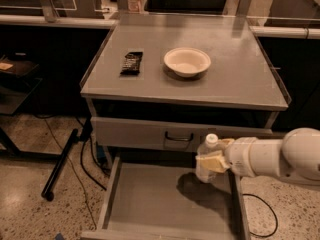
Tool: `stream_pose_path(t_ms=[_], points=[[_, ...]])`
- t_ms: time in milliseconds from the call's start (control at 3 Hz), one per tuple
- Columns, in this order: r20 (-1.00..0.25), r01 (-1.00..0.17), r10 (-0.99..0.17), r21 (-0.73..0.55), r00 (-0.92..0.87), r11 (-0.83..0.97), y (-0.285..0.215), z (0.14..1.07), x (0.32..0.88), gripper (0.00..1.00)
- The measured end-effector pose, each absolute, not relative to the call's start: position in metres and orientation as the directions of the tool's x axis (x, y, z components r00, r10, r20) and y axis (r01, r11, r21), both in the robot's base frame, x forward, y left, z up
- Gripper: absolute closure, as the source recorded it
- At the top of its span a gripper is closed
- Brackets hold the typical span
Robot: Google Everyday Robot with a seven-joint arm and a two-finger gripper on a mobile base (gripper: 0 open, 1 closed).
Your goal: Pick blue plastic bottle from middle drawer and place on counter
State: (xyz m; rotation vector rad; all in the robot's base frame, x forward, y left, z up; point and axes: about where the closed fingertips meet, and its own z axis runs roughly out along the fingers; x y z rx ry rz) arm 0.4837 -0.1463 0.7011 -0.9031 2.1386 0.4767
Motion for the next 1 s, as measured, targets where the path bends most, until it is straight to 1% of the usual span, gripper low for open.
stream_pose_path(t_ms=[333, 1000], points=[[-0.769, -0.724, -0.474, -0.019, -0.43, 0.689, -0.162, 0.751, 0.488, 1.0], [-0.768, -0.717, -0.474, -0.028, -0.431, 0.697, -0.166, 0.762, 0.493, 1.0]])
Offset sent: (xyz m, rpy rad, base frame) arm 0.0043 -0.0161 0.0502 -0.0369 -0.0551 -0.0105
